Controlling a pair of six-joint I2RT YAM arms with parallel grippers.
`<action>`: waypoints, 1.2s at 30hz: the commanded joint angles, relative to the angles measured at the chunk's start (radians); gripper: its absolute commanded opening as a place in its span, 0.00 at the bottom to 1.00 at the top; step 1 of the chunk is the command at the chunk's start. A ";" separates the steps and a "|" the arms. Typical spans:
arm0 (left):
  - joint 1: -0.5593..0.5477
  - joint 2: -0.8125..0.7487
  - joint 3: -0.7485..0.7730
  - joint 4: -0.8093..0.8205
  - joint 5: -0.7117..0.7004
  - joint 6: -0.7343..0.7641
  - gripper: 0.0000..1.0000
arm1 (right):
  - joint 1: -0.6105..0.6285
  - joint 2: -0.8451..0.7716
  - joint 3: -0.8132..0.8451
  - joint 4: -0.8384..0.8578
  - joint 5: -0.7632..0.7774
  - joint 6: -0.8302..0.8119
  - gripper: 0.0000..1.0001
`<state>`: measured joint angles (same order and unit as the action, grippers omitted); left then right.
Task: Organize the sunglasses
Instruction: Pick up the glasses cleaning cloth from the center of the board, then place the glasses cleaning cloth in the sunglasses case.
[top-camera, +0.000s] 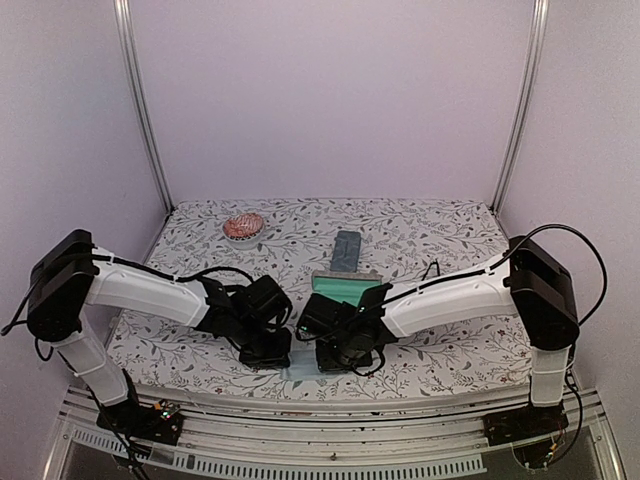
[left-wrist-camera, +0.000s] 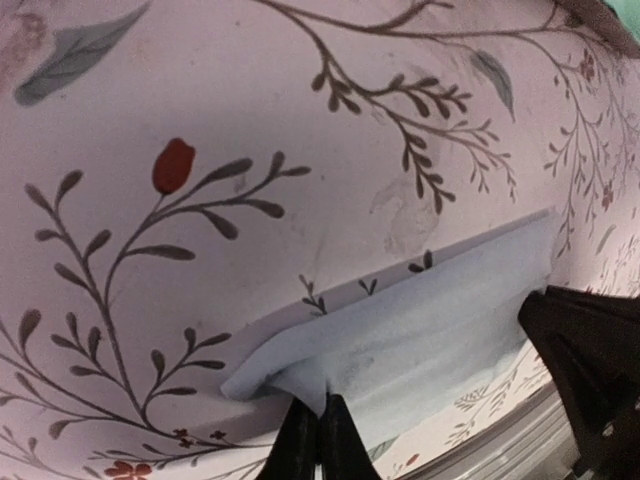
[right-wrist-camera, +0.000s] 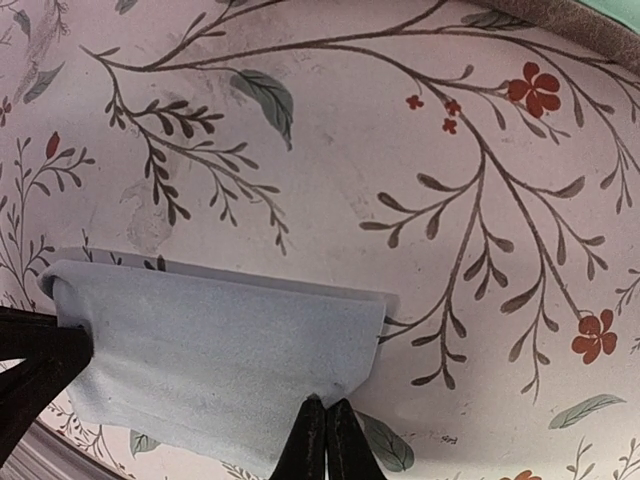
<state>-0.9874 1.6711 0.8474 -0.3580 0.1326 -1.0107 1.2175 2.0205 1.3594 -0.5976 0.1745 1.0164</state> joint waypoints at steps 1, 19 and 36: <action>-0.017 0.030 -0.009 -0.085 -0.043 0.003 0.00 | 0.004 -0.023 -0.025 0.000 0.023 0.014 0.02; 0.132 0.147 0.435 -0.096 -0.062 0.316 0.00 | -0.153 -0.189 0.001 0.011 0.202 -0.066 0.02; 0.220 0.469 0.750 -0.177 0.043 0.422 0.00 | -0.326 -0.105 0.031 0.045 0.125 -0.193 0.02</action>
<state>-0.7967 2.1090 1.5455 -0.4911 0.1505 -0.6197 0.9104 1.8847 1.3563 -0.5674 0.3271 0.8650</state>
